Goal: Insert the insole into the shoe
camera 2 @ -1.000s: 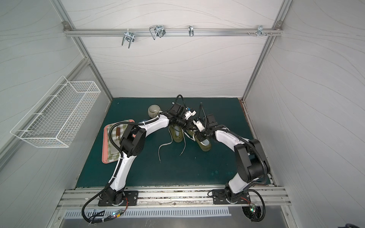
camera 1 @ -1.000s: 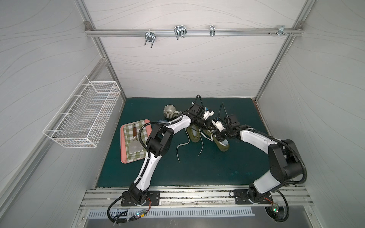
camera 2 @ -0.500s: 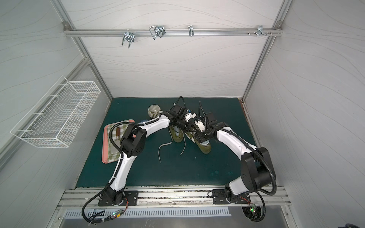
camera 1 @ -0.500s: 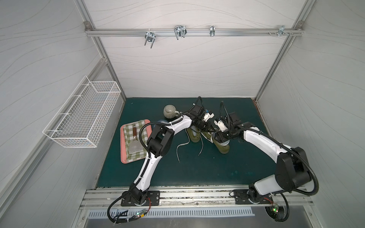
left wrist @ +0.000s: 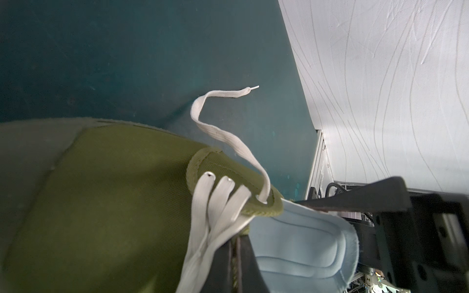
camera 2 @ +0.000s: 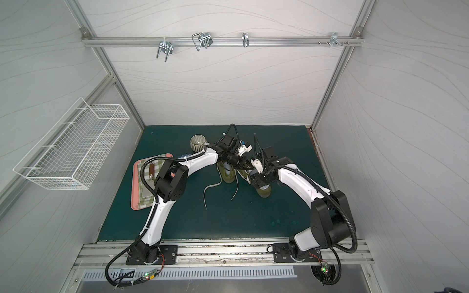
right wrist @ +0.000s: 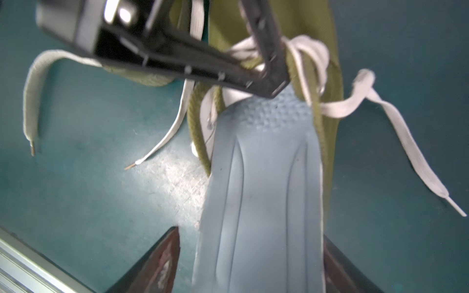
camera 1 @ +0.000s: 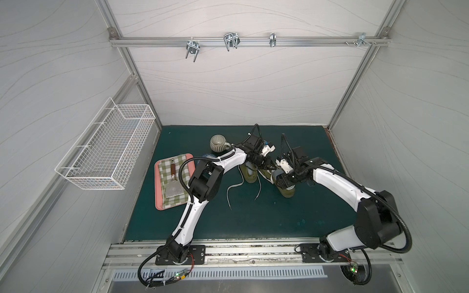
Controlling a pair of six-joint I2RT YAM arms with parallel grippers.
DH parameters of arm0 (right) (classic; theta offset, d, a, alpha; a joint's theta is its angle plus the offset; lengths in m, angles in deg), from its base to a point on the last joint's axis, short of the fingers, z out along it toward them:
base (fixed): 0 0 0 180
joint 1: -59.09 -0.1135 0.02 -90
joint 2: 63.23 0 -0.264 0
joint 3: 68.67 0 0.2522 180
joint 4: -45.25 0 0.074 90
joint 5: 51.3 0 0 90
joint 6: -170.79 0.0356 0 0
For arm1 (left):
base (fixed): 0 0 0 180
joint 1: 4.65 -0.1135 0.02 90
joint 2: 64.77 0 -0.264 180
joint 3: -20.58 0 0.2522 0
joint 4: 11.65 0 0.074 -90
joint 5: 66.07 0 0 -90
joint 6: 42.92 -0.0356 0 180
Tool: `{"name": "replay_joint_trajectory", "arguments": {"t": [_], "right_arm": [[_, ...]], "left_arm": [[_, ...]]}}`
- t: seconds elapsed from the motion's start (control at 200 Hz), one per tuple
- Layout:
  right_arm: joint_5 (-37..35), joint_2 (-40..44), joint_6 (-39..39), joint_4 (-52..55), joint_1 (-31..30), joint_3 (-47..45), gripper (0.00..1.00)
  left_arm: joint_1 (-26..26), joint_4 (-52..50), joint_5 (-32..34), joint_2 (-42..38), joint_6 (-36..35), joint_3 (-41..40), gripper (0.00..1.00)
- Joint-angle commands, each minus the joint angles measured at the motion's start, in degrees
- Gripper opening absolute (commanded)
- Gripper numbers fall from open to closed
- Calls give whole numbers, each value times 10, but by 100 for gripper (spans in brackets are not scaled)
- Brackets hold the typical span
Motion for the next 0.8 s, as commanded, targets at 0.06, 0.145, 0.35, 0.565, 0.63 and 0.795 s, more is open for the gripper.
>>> {"name": "replay_joint_trajectory", "arguments": {"t": [0.06,0.145,0.35,0.565,0.63,0.795], "right_arm": [[-56,-8,0,46,-16,9,74],[-78,-8,-4,52,-25,12,66],[-88,-2,-12,46,-27,6,42],[-58,-7,-17,32,-16,5,23],[-42,-11,-19,26,-6,6,16],[-2,-23,-23,6,28,7,1]], "left_arm": [[-1,10,6,-7,-4,26,0],[-1,7,6,-6,-5,27,0],[-1,2,6,-7,-6,28,0],[-1,-2,6,-7,-7,34,0],[-1,-3,6,-6,-7,36,0],[-1,-4,3,-4,-8,38,0]]}}
